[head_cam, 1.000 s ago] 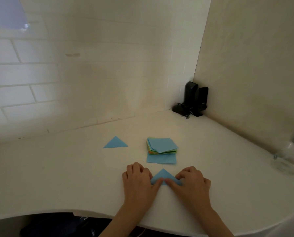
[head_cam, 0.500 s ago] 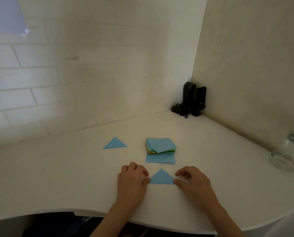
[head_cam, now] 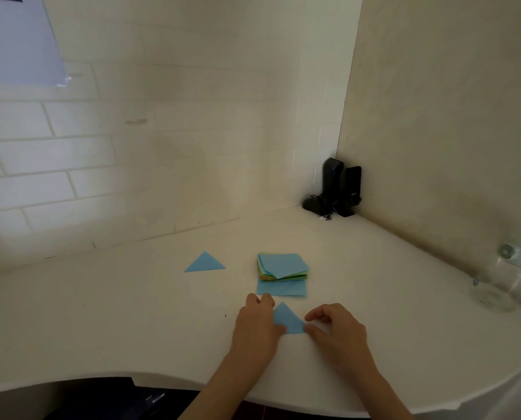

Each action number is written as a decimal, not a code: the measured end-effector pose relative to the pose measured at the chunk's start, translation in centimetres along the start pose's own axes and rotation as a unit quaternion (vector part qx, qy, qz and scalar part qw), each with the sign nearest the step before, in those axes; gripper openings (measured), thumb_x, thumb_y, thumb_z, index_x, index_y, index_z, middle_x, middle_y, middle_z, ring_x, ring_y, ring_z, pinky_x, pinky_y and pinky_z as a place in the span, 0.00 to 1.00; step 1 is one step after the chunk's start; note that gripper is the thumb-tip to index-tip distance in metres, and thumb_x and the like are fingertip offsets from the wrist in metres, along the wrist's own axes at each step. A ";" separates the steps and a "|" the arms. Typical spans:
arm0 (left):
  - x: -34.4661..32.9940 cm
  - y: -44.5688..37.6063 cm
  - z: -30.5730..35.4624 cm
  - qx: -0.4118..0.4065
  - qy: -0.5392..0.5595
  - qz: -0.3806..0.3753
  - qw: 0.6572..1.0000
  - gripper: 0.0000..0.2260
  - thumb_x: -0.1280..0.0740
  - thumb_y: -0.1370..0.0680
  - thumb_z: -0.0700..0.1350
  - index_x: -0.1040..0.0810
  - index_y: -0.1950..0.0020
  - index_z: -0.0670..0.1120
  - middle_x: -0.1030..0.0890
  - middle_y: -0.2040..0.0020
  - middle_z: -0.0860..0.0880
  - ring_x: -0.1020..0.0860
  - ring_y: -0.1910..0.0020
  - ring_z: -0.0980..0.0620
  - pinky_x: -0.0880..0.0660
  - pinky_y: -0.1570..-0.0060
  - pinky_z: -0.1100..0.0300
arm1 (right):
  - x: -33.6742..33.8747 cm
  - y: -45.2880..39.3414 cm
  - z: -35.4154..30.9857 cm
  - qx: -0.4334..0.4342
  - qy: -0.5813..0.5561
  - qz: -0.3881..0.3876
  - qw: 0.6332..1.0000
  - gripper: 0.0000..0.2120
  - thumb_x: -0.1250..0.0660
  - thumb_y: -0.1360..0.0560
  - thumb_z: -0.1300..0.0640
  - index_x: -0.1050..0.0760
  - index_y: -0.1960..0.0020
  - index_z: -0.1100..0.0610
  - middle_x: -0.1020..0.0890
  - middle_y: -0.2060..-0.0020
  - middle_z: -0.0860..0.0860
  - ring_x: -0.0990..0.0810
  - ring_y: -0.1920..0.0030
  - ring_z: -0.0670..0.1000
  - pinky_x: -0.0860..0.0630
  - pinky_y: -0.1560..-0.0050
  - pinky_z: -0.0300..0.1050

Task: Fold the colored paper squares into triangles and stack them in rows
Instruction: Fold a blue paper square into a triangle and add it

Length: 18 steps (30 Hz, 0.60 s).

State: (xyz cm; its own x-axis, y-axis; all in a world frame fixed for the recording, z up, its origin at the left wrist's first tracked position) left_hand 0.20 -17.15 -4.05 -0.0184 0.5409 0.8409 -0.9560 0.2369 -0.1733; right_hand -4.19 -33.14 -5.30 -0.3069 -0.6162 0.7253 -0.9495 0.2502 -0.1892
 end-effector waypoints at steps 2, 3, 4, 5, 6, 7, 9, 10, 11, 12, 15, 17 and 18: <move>0.0 -0.2 -0.3 -0.005 0.044 -0.013 0.999 0.14 0.31 0.27 0.47 0.29 0.43 0.49 0.26 0.47 0.51 0.26 0.51 0.54 0.33 0.56 0.65 | 0.1 -0.2 0.1 0.003 0.000 -0.005 1.000 0.10 0.28 0.32 0.49 0.29 0.61 0.38 0.23 0.57 0.41 0.25 0.53 0.41 0.30 0.44 0.46; 0.2 -0.3 -0.6 -0.002 0.069 -0.009 0.998 0.12 0.31 0.27 0.46 0.27 0.45 0.49 0.24 0.51 0.51 0.25 0.53 0.55 0.31 0.56 0.64 | 0.3 -0.4 0.0 0.005 -0.004 -0.005 1.000 0.09 0.28 0.32 0.49 0.28 0.60 0.39 0.23 0.58 0.41 0.24 0.55 0.40 0.29 0.46 0.45; 0.5 -0.3 -1.0 0.005 0.099 -0.005 0.995 0.09 0.31 0.27 0.44 0.25 0.47 0.49 0.22 0.54 0.51 0.24 0.57 0.55 0.28 0.57 0.62 | 0.6 -0.9 -0.2 0.009 -0.010 0.003 1.000 0.08 0.28 0.32 0.48 0.27 0.60 0.41 0.22 0.58 0.42 0.23 0.57 0.40 0.27 0.49 0.43; 1.0 -0.5 -1.6 0.015 0.132 0.002 0.991 0.07 0.31 0.26 0.43 0.24 0.49 0.49 0.21 0.58 0.52 0.24 0.61 0.56 0.27 0.57 0.61 | 1.0 -1.4 -0.5 0.017 -0.018 0.019 1.000 0.06 0.28 0.32 0.48 0.26 0.59 0.43 0.21 0.59 0.42 0.23 0.60 0.40 0.25 0.52 0.42; 1.6 -0.8 -2.3 0.026 0.158 0.012 0.987 0.05 0.32 0.26 0.42 0.23 0.52 0.49 0.21 0.61 0.52 0.25 0.64 0.57 0.26 0.58 0.62 | 1.4 -2.0 -0.8 0.028 -0.021 0.039 0.999 0.06 0.28 0.31 0.49 0.25 0.58 0.45 0.21 0.59 0.43 0.22 0.62 0.41 0.25 0.55 0.41; 2.5 -1.3 -3.3 0.037 0.172 0.028 0.984 0.04 0.32 0.26 0.42 0.23 0.53 0.50 0.21 0.62 0.53 0.25 0.66 0.58 0.27 0.60 0.63 | 1.6 -2.5 -1.4 0.046 -0.017 0.058 0.997 0.05 0.29 0.30 0.51 0.24 0.57 0.47 0.20 0.59 0.43 0.22 0.63 0.42 0.25 0.57 0.40; 4.7 -2.6 -5.5 0.053 0.165 0.075 0.982 0.04 0.32 0.26 0.42 0.22 0.54 0.50 0.22 0.64 0.54 0.26 0.66 0.59 0.31 0.64 0.66 | 1.4 -3.5 -2.6 0.089 -0.007 0.083 0.993 0.04 0.28 0.30 0.54 0.22 0.55 0.51 0.20 0.59 0.46 0.22 0.62 0.44 0.26 0.57 0.40; 5.8 -3.3 -6.8 0.062 0.159 0.099 0.980 0.03 0.32 0.26 0.42 0.22 0.54 0.50 0.22 0.64 0.54 0.26 0.66 0.59 0.32 0.64 0.65 | 1.2 -3.9 -3.2 0.104 -0.006 0.090 0.991 0.05 0.28 0.30 0.55 0.21 0.54 0.53 0.19 0.58 0.47 0.21 0.61 0.46 0.25 0.56 0.42; 6.8 -4.0 -8.0 0.071 0.157 0.119 0.978 0.03 0.31 0.26 0.41 0.22 0.54 0.49 0.22 0.64 0.53 0.26 0.66 0.58 0.33 0.63 0.64 | 0.8 -4.4 -3.6 0.111 -0.008 0.090 0.990 0.06 0.28 0.30 0.56 0.21 0.53 0.54 0.19 0.58 0.48 0.21 0.60 0.47 0.24 0.54 0.43; 7.5 -4.7 -9.2 0.081 0.158 0.132 0.975 0.04 0.31 0.26 0.41 0.22 0.53 0.48 0.22 0.63 0.52 0.25 0.65 0.56 0.32 0.61 0.63 | 0.4 -4.9 -4.0 0.114 -0.009 0.087 0.990 0.07 0.28 0.30 0.57 0.20 0.52 0.55 0.19 0.57 0.49 0.21 0.58 0.47 0.24 0.52 0.44; 8.4 -6.5 -12.1 0.104 0.150 0.136 0.974 0.03 0.31 0.26 0.42 0.21 0.53 0.48 0.20 0.60 0.49 0.23 0.62 0.52 0.31 0.59 0.62 | -1.1 -6.4 -5.0 0.118 0.000 0.066 0.991 0.10 0.28 0.30 0.55 0.20 0.50 0.54 0.19 0.52 0.48 0.21 0.51 0.47 0.26 0.47 0.43; 8.5 -7.4 -13.2 0.105 0.151 0.136 0.974 0.03 0.31 0.26 0.41 0.22 0.55 0.48 0.20 0.60 0.48 0.23 0.62 0.52 0.31 0.60 0.62 | -2.1 -7.3 -5.5 0.122 0.011 0.065 0.990 0.11 0.28 0.30 0.54 0.20 0.48 0.54 0.19 0.50 0.47 0.21 0.48 0.48 0.26 0.46 0.47; 8.5 -7.9 -13.5 0.100 0.150 0.138 0.974 0.03 0.31 0.26 0.41 0.22 0.56 0.48 0.21 0.60 0.48 0.23 0.62 0.52 0.31 0.60 0.62 | -2.6 -7.7 -5.6 0.123 0.016 0.068 0.990 0.12 0.28 0.30 0.53 0.20 0.48 0.54 0.19 0.49 0.47 0.21 0.48 0.48 0.25 0.46 0.49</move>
State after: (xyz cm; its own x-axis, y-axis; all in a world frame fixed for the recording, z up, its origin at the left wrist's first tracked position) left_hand 11.54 -3.50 -2.45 -0.2249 0.7799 0.5841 -0.9652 -0.0960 -0.2434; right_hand 4.24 -29.27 -1.98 -0.4344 -0.5641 0.7022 -0.8879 0.1370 -0.4392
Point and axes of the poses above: each hand's wrist, its own y-axis away from the middle knuckle, its own x-axis out of the back of the hand, z = x × y, the point moved 7 cm from there along -y, towards the middle knuckle
